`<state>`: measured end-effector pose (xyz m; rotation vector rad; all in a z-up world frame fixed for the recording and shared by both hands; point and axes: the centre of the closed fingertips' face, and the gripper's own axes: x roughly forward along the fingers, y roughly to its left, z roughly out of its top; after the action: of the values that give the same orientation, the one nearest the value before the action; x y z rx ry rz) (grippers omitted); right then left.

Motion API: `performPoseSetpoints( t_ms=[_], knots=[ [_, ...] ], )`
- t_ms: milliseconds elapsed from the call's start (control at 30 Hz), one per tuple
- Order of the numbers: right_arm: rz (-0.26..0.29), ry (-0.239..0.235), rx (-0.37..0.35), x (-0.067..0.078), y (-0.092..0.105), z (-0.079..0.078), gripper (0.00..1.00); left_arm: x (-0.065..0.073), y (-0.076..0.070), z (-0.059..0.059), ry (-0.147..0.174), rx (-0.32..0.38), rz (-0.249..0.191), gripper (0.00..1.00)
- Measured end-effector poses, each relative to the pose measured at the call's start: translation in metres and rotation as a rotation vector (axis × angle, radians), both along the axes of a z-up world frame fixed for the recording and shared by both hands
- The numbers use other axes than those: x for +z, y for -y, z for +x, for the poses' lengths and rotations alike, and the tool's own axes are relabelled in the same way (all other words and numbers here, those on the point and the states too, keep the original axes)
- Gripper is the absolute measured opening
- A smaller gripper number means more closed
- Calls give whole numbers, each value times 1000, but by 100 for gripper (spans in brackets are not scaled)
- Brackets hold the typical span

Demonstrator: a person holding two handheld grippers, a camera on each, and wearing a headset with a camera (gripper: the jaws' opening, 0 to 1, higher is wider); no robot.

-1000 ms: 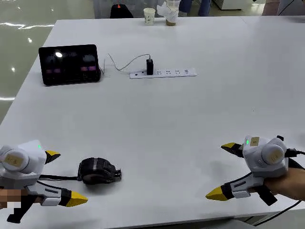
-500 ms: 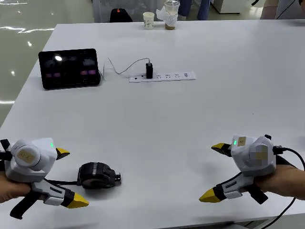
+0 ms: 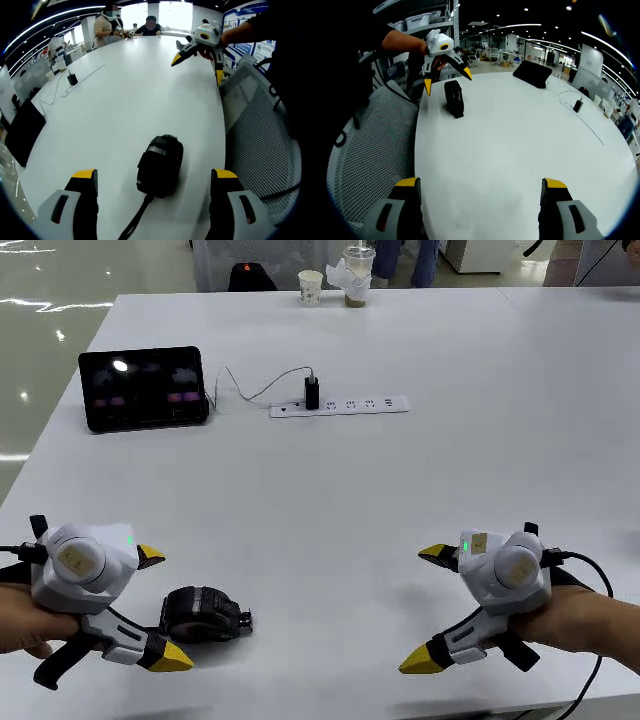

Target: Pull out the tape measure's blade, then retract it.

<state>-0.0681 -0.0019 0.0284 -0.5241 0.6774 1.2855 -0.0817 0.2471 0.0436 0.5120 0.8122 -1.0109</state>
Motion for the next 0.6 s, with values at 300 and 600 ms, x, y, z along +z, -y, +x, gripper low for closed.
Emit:
performPoseSetpoints(
  t_ms=[300,600],
  knots=[
    [18,2,38,5,-26,0,99,-3,11,2,7,-92,48,84],
    [47,23,76,16,-57,8,99,-10,18,1,7,-179,107,79]
  ],
)
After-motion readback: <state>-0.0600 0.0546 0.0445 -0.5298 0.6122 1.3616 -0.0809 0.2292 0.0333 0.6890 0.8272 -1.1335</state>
